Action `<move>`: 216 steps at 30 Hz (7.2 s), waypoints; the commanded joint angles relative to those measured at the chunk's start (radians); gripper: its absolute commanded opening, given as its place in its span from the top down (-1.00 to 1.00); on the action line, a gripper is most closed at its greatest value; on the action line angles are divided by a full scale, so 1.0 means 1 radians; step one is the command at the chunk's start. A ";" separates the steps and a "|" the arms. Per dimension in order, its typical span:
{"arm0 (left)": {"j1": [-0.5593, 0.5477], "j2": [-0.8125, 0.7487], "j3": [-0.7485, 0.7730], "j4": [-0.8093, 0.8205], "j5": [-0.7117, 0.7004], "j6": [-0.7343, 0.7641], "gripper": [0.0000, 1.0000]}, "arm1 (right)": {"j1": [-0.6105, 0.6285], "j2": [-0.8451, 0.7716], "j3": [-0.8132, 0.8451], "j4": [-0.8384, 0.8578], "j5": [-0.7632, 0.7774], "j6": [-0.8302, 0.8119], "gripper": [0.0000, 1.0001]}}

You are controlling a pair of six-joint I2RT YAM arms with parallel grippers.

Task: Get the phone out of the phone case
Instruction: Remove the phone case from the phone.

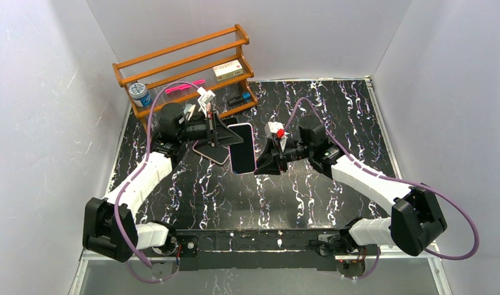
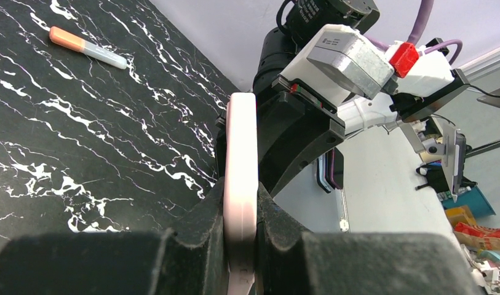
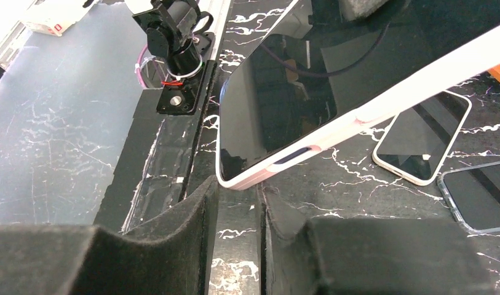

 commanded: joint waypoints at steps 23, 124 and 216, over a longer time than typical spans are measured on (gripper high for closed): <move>-0.020 -0.063 0.039 -0.008 -0.051 -0.012 1.00 | 0.013 0.036 0.046 0.029 -0.051 -0.071 0.85; -0.099 -0.174 -0.086 0.167 -0.338 0.021 1.00 | -0.010 0.029 -0.073 0.454 -0.077 0.295 0.35; -0.120 -0.215 -0.087 0.212 -0.308 0.074 1.00 | -0.012 0.035 -0.044 0.449 -0.065 0.252 0.12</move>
